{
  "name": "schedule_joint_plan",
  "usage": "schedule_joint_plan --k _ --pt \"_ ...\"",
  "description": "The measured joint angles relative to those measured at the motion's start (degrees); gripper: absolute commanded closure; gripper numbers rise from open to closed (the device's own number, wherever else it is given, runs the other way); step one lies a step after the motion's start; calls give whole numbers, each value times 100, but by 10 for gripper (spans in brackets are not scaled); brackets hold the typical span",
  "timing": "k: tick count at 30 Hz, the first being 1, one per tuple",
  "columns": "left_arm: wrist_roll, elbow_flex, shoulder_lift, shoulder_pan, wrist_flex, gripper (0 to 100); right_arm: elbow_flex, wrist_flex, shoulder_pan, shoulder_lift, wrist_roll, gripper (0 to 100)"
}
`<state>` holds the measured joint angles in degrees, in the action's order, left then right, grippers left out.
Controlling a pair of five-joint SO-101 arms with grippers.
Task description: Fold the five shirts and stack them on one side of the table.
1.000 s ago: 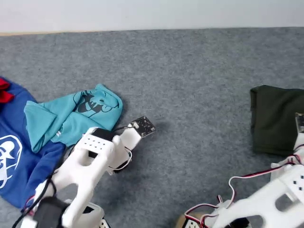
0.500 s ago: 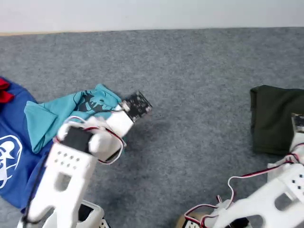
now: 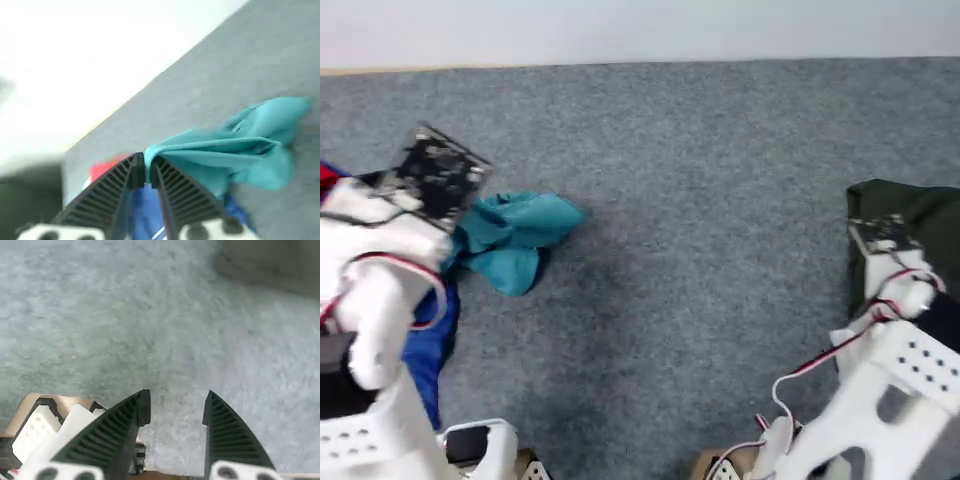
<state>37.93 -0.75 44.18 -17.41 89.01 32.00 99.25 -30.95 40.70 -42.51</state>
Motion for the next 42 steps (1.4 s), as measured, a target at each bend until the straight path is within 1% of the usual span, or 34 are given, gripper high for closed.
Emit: schedule_joint_plan --k 2,5,8,10,13,17,20,22,26,31,34,36,38,40,42 --pt "176 -70 0 -571 0 998 0 0 369 0 26 812" --pt "360 -88 18 -1424 0 998 0 0 1002 0 387 812" --pt "457 -88 18 -2136 0 998 0 0 1776 0 747 812" --pt "457 -88 18 -2541 0 998 0 -35 2374 0 949 812" --pt "457 -18 18 -3042 0 998 0 -360 3226 0 1240 812" --pt "457 580 18 -3745 -334 998 0 -914 4018 0 1407 814" --pt "457 1160 18 -4220 -756 998 0 -1275 4571 0 1424 875" --pt "457 1565 18 -4492 -1055 998 0 -1495 4835 -9 1424 916" --pt "457 2312 18 -4932 -1653 998 0 -1916 5187 -246 1424 923" --pt "633 3262 18 -5371 -2497 998 0 -2057 5196 -897 1424 923" --pt "677 3824 9 -5653 -2954 998 0 -2057 5231 -1046 1424 922" --pt "695 4105 9 -5820 -3112 998 -132 -2057 5284 -1090 1424 903" --pt "703 4308 9 -5890 -3165 998 -334 -2022 5398 -1090 1424 856" --pt "703 4378 9 -5908 -3165 998 -422 -1978 5635 -1099 1424 809" --pt "703 4396 9 -5908 -3130 998 -484 -1960 5925 -1204 1495 788"
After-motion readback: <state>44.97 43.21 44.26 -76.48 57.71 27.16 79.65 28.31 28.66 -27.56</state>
